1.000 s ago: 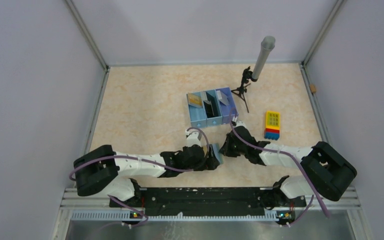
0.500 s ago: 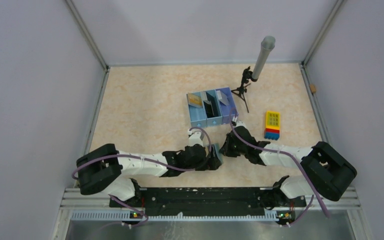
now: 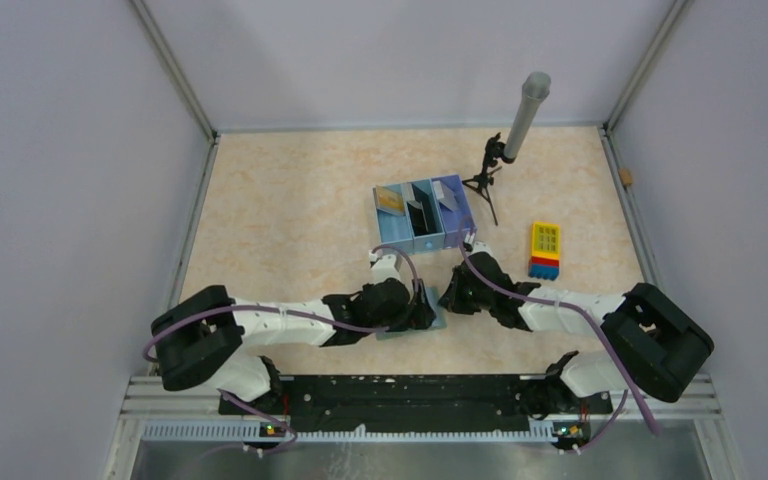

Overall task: Put the credit cards into the card holder
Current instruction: Insert the credit card into the card holder.

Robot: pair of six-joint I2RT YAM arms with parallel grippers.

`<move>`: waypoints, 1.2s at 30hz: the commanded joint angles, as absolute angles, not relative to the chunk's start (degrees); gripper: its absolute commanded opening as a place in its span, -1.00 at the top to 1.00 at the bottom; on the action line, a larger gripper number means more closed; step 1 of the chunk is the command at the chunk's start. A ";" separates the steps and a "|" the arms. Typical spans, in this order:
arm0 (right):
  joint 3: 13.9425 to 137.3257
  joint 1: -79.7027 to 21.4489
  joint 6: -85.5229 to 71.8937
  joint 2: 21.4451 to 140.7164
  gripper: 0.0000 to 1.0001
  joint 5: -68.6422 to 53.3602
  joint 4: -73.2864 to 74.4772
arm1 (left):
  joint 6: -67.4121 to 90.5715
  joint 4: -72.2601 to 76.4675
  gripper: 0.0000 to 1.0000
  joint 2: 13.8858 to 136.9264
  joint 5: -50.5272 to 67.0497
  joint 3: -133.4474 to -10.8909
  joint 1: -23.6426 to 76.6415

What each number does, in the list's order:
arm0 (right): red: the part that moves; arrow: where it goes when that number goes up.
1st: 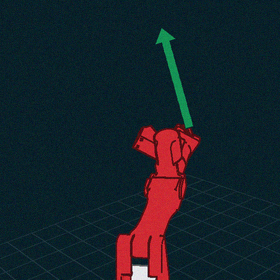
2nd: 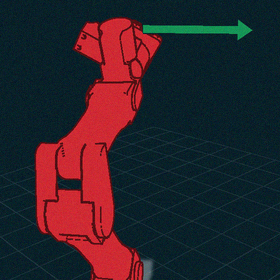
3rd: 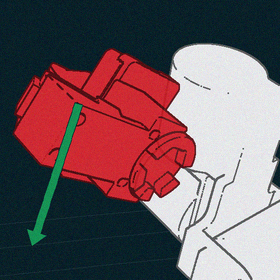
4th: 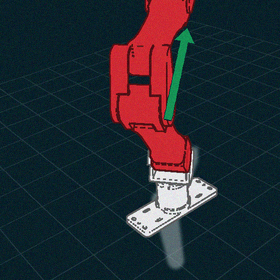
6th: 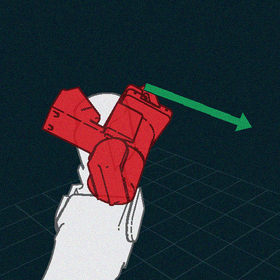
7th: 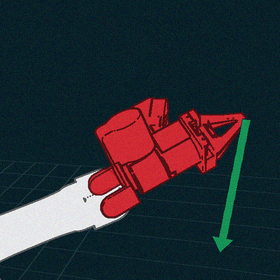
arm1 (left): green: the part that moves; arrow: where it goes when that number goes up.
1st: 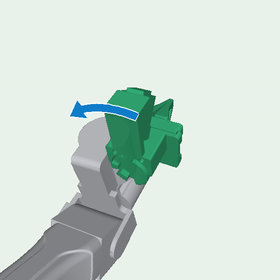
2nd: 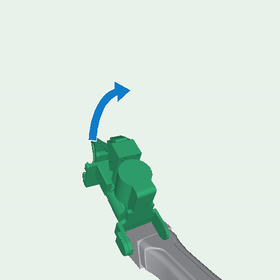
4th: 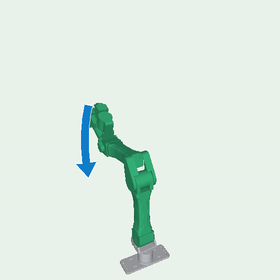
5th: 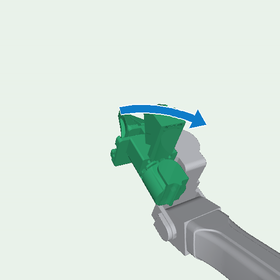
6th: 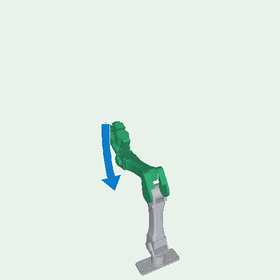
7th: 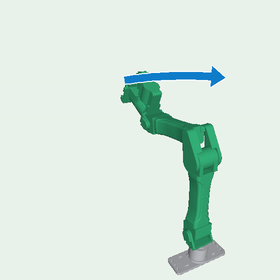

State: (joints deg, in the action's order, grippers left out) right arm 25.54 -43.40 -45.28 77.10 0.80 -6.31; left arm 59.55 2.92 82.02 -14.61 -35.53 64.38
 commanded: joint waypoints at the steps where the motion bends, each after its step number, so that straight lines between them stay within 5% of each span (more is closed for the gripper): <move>1: 24.43 -43.95 -45.35 77.17 1.00 1.41 -3.96 | 57.61 3.23 -0.97 82.84 -15.17 -37.19 63.04; 36: 24.80 -43.90 -45.94 76.72 1.00 4.09 -1.75 | 61.66 1.50 -0.97 90.06 -13.35 -47.41 62.95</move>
